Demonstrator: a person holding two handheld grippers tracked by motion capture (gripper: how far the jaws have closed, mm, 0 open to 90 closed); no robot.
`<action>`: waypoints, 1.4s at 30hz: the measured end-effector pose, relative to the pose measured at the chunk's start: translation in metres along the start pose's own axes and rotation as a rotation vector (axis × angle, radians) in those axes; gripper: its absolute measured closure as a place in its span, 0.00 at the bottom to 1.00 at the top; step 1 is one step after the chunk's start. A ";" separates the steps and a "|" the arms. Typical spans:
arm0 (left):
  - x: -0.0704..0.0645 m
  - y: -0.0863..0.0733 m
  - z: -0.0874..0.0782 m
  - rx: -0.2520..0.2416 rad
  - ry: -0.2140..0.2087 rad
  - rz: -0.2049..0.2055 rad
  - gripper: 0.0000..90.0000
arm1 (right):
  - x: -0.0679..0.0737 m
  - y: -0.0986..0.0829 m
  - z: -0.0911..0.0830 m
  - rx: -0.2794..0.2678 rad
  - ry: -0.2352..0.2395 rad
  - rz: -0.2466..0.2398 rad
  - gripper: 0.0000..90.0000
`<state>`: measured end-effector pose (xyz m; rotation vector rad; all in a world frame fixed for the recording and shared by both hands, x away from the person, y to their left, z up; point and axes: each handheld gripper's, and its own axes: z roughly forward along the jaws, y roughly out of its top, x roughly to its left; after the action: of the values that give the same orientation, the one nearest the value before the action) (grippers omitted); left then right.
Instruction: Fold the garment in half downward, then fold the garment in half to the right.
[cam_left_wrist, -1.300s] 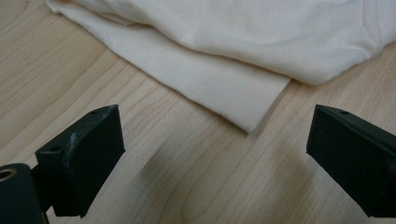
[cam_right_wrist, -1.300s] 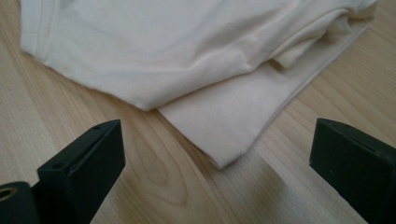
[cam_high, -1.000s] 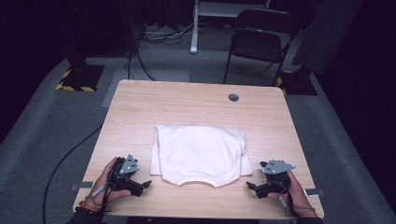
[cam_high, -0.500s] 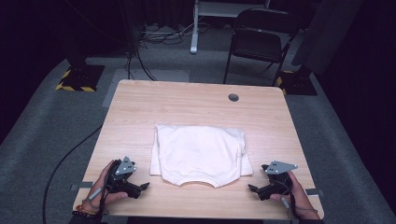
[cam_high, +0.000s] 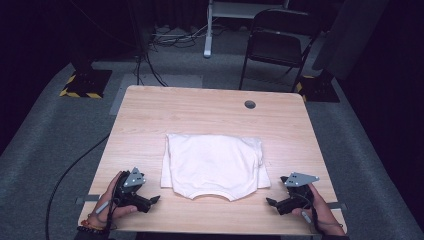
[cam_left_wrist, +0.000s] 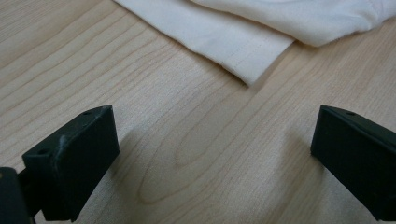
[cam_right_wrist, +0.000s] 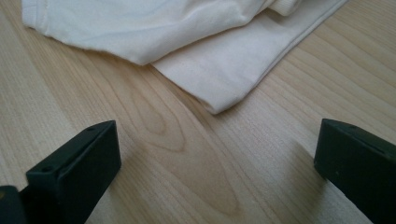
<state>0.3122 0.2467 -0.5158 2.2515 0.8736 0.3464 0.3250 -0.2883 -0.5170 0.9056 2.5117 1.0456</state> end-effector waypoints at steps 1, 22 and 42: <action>0.000 0.000 0.000 0.000 0.000 0.000 0.01 | 0.000 0.000 0.000 0.000 0.001 0.000 0.00; 0.000 0.000 0.000 0.000 -0.003 0.003 0.01 | 0.000 0.000 0.000 0.000 -0.002 0.002 0.00; 0.000 0.000 0.000 0.002 -0.003 0.011 0.00 | -0.001 0.000 0.000 0.000 -0.004 0.003 0.00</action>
<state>0.3126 0.2470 -0.5157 2.2590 0.8611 0.3467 0.3251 -0.2892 -0.5169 0.9102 2.5084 1.0433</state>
